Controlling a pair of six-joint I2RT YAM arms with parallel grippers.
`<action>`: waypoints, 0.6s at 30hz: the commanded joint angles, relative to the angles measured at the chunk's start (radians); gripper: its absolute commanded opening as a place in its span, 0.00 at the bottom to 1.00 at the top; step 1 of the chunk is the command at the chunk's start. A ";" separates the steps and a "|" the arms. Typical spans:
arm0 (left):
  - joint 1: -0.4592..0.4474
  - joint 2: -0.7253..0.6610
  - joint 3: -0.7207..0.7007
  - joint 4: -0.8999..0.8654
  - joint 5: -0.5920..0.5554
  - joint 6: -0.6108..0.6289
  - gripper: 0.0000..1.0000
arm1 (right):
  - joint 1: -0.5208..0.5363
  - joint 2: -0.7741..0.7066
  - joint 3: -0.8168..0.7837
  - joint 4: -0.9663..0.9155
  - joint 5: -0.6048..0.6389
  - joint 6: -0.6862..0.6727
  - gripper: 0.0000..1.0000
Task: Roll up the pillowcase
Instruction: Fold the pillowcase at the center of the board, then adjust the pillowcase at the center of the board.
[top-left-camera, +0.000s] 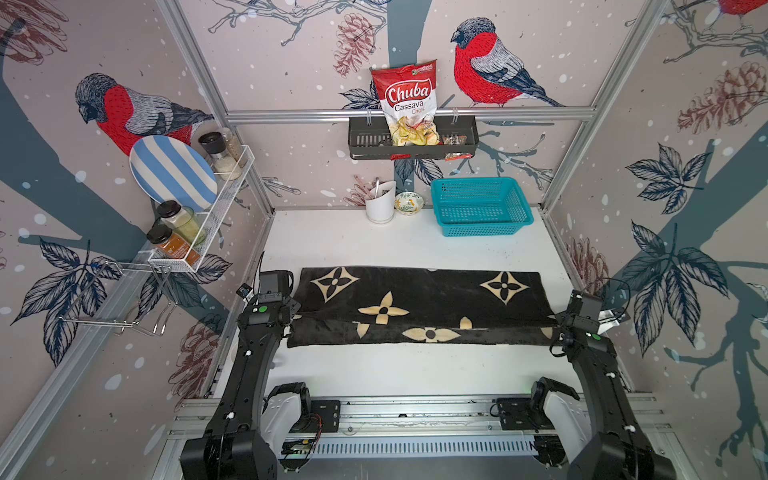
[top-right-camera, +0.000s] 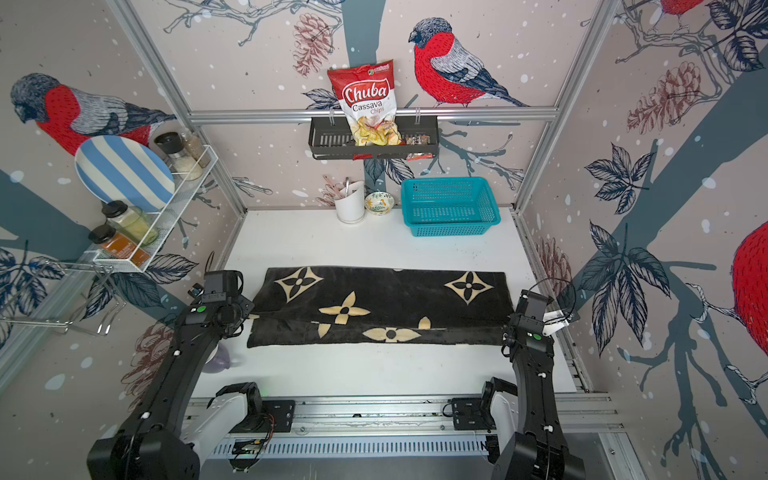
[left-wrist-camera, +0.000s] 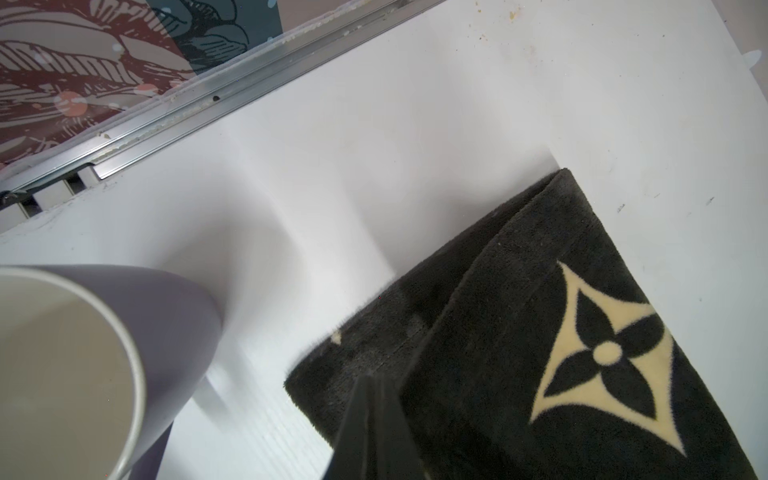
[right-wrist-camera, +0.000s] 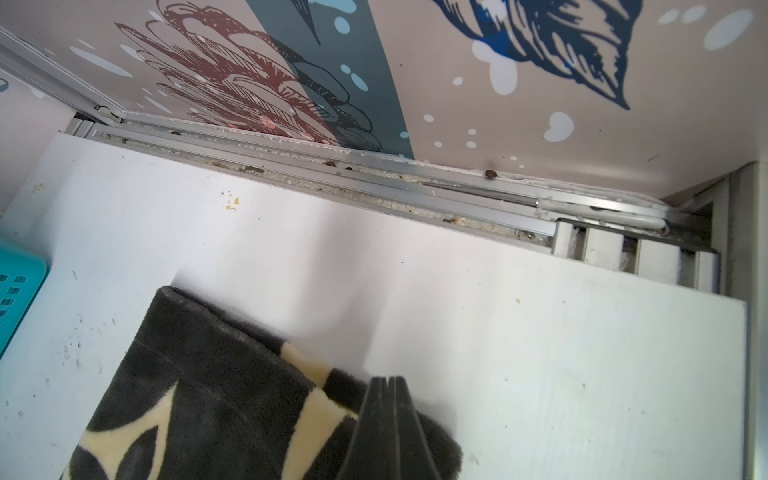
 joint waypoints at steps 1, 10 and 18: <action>0.003 0.014 -0.033 -0.024 0.004 -0.056 0.00 | -0.002 0.005 -0.017 0.006 0.001 0.019 0.00; 0.003 0.011 -0.088 -0.051 0.016 -0.154 0.32 | -0.008 0.015 -0.067 0.018 -0.015 0.076 0.55; 0.003 0.018 0.025 0.086 0.032 0.010 0.83 | 0.082 0.048 0.075 0.041 -0.047 -0.075 0.87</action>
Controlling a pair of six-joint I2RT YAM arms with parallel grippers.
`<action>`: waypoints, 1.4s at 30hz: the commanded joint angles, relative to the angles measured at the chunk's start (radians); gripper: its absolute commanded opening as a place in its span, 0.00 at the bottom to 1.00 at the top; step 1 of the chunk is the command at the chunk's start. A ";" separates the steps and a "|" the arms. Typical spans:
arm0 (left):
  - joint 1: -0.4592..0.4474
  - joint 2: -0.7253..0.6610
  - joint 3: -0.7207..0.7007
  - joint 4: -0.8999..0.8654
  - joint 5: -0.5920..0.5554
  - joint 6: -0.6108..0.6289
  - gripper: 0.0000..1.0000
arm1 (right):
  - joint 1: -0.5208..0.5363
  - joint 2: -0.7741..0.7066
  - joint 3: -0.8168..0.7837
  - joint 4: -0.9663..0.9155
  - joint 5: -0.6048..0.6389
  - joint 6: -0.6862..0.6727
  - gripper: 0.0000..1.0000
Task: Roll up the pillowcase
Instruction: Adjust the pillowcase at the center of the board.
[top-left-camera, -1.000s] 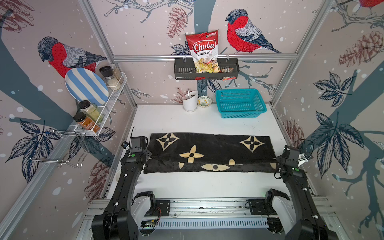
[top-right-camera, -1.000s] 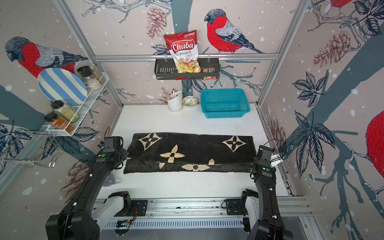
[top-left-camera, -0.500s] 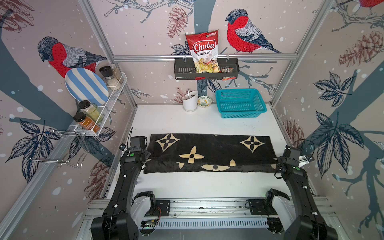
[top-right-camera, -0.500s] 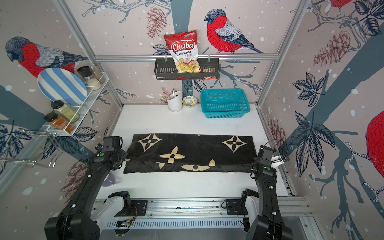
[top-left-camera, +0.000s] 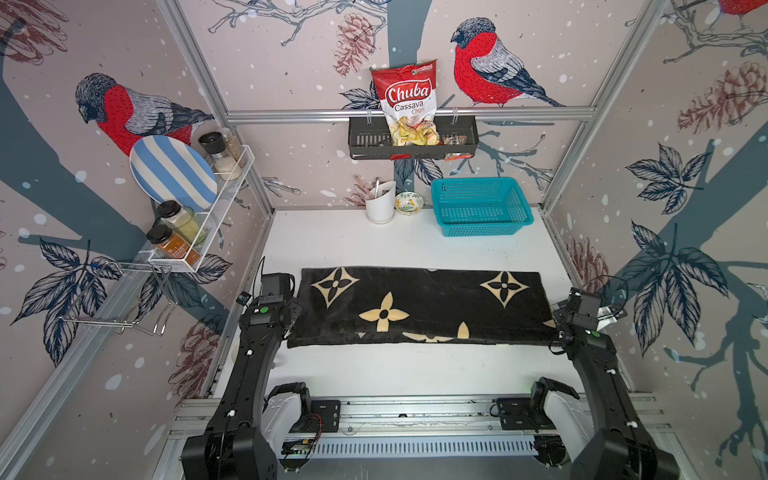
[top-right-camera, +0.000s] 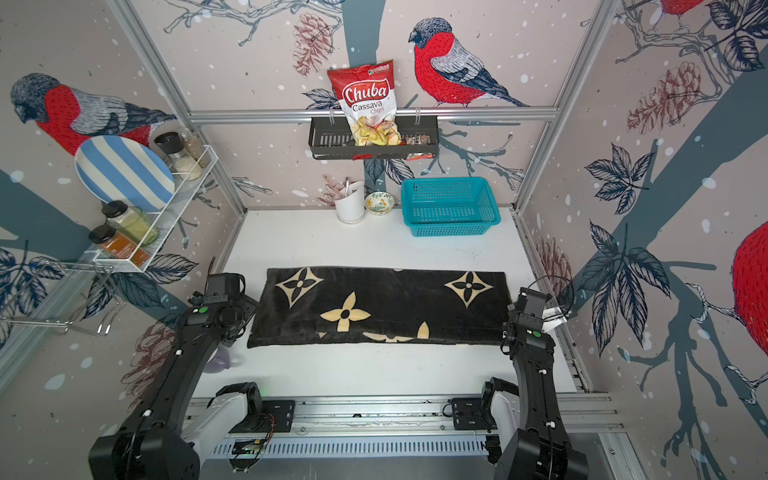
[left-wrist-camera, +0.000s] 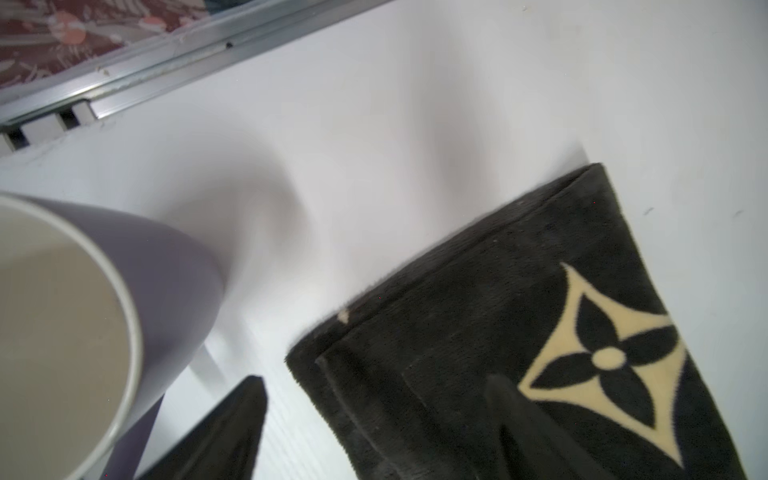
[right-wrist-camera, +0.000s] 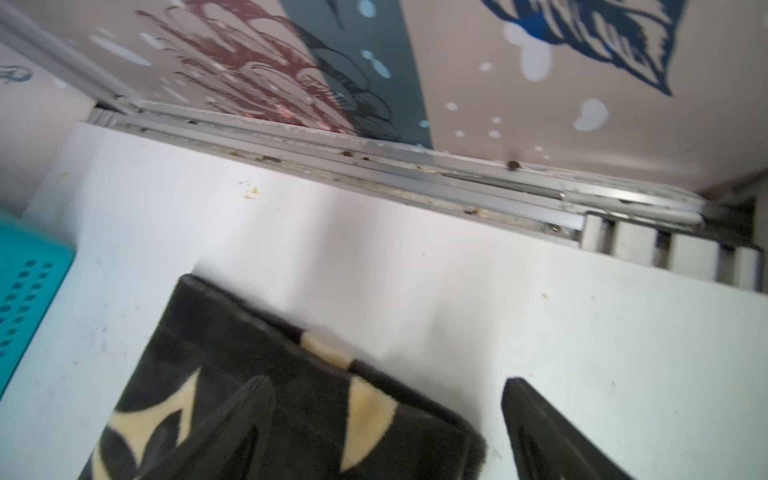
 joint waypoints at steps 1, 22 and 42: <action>0.000 0.018 0.020 0.154 0.060 0.130 0.79 | 0.077 0.025 0.042 0.042 -0.011 -0.077 0.87; -0.115 0.487 -0.111 0.482 0.307 0.201 0.22 | 0.372 0.661 0.094 0.363 -0.237 -0.023 0.06; -0.548 0.257 -0.155 0.426 0.290 -0.167 0.61 | 0.099 1.105 0.744 0.226 -0.275 -0.164 0.27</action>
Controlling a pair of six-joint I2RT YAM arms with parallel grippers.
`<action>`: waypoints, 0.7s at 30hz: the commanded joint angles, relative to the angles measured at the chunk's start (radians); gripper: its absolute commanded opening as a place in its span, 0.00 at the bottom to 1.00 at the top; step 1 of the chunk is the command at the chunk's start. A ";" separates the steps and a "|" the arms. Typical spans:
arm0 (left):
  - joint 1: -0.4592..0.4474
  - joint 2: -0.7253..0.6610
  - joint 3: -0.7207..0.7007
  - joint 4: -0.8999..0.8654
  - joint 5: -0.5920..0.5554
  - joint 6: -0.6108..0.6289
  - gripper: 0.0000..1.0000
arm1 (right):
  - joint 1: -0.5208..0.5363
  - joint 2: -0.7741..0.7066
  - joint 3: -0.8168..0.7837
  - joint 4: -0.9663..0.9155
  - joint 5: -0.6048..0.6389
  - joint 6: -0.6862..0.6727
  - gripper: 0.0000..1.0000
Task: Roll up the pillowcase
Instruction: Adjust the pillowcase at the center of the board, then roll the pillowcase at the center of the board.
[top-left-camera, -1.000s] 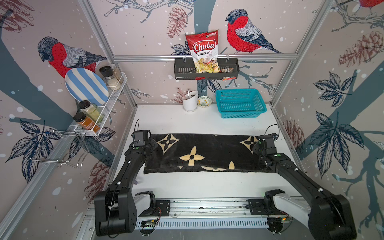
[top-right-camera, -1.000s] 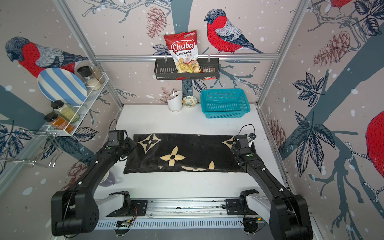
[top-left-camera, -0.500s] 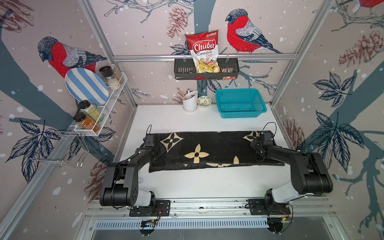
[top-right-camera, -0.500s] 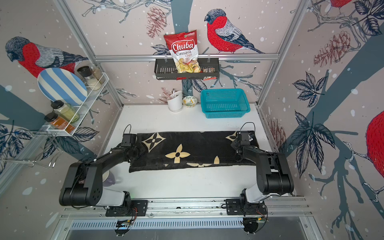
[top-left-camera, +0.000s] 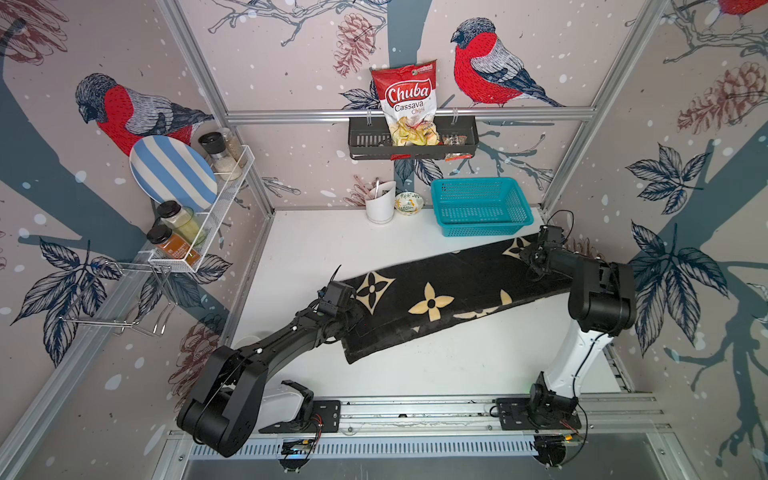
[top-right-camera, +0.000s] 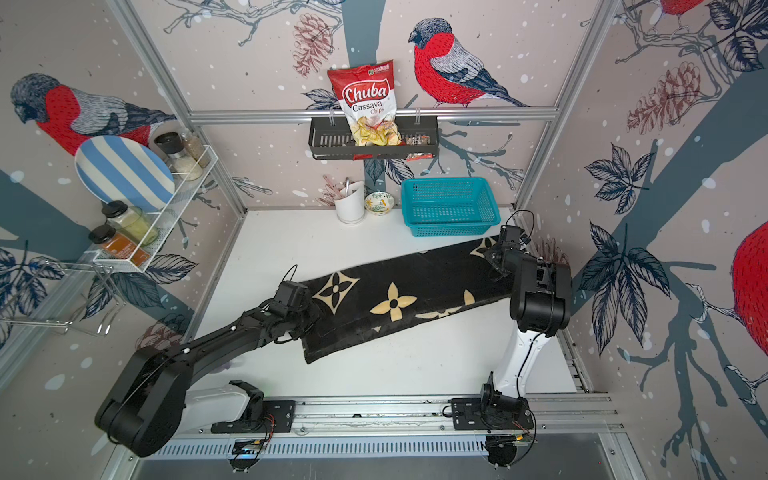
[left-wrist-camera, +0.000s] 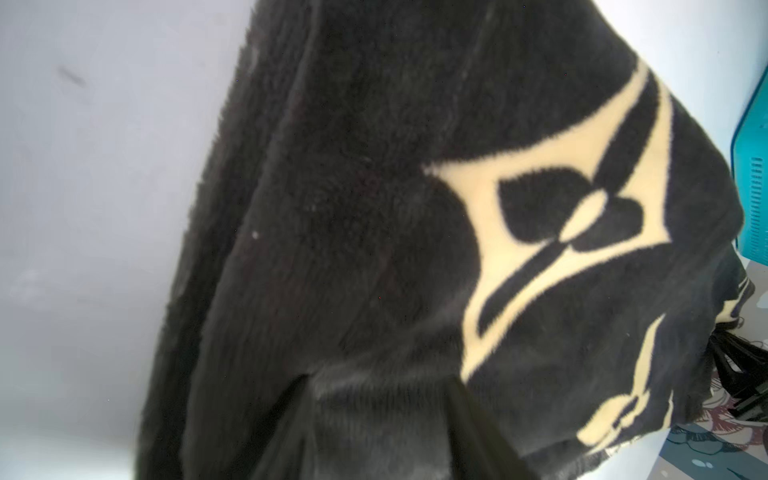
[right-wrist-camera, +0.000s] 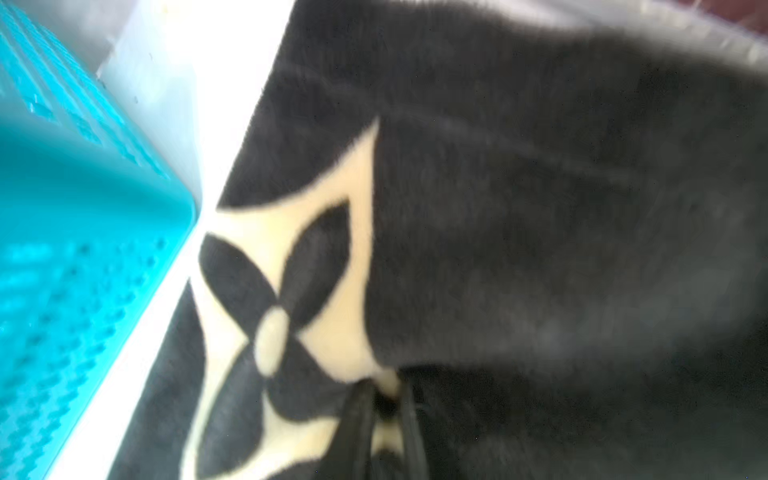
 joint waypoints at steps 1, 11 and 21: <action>-0.004 -0.021 0.070 -0.123 -0.065 0.070 0.62 | 0.010 -0.040 0.002 -0.068 0.032 -0.040 0.30; 0.177 0.137 0.280 -0.199 -0.062 0.515 0.67 | 0.240 -0.388 -0.247 0.008 0.098 -0.108 0.66; 0.262 0.345 0.369 -0.164 -0.028 0.681 0.60 | 0.775 -0.600 -0.414 0.124 0.177 -0.163 0.77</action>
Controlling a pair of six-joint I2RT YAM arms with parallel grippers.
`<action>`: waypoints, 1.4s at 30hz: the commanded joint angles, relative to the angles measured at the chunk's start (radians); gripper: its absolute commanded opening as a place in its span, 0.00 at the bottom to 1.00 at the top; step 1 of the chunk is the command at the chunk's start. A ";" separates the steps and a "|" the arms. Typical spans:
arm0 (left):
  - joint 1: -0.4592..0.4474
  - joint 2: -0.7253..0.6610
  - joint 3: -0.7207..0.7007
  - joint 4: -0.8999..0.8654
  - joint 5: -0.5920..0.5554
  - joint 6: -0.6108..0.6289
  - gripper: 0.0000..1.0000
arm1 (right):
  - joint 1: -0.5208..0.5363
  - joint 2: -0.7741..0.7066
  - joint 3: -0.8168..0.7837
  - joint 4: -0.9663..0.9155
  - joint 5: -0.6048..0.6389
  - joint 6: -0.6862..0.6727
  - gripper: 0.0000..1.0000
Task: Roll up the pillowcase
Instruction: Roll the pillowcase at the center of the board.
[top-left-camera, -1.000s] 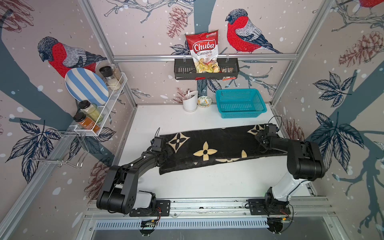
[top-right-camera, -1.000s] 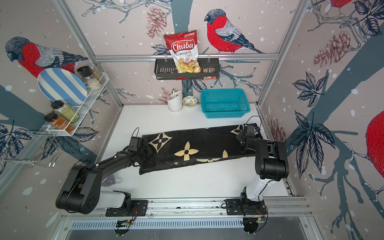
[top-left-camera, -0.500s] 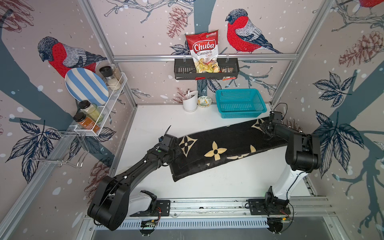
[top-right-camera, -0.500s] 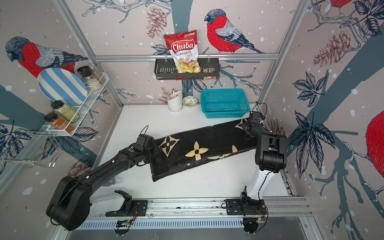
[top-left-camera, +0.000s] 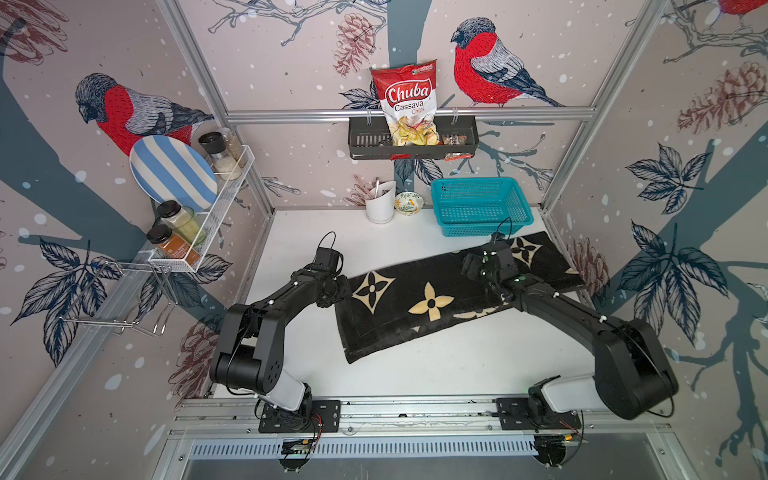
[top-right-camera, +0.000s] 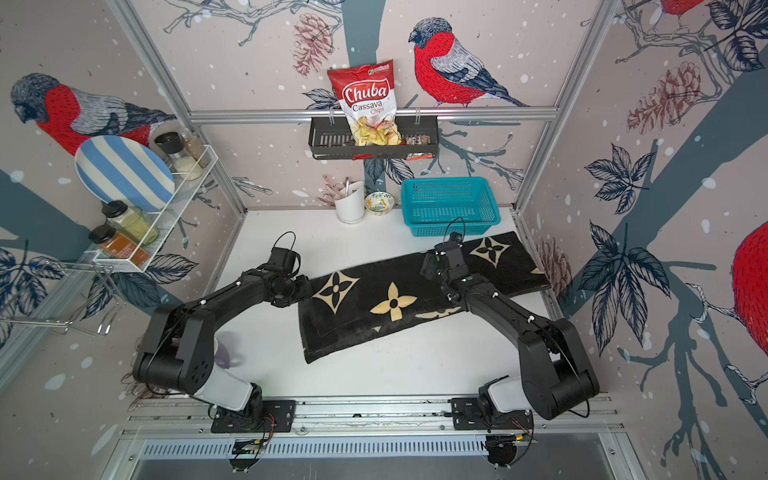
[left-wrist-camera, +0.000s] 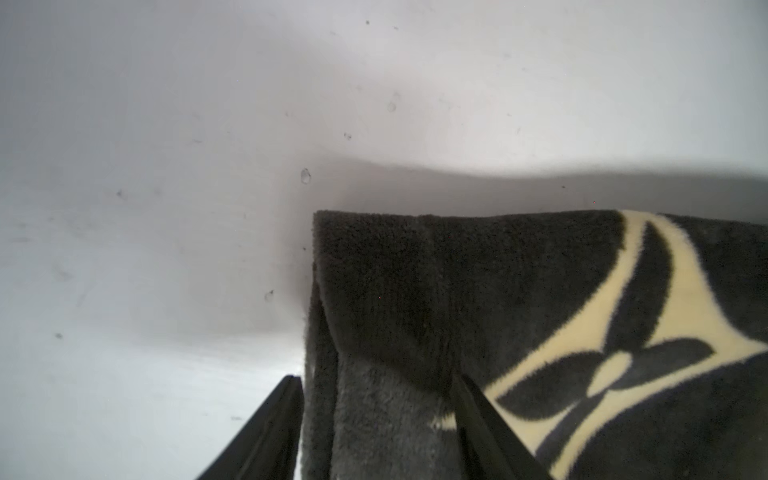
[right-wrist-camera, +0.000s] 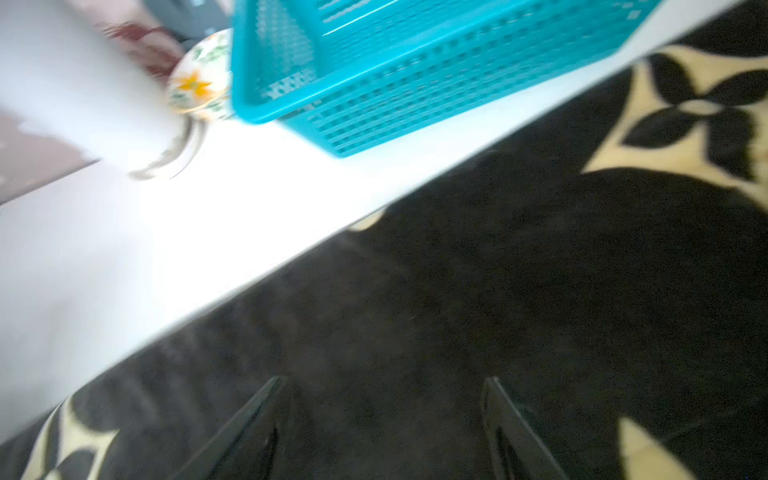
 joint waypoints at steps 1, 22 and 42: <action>0.033 0.031 0.018 0.021 0.006 0.072 0.60 | 0.170 -0.024 -0.027 0.103 0.055 -0.049 0.78; 0.086 0.113 0.019 0.066 0.080 0.074 0.57 | 0.904 0.674 0.441 0.159 0.188 -0.283 0.64; 0.085 0.162 0.011 0.094 0.146 0.053 0.00 | 0.928 0.769 0.485 0.074 0.145 -0.262 0.06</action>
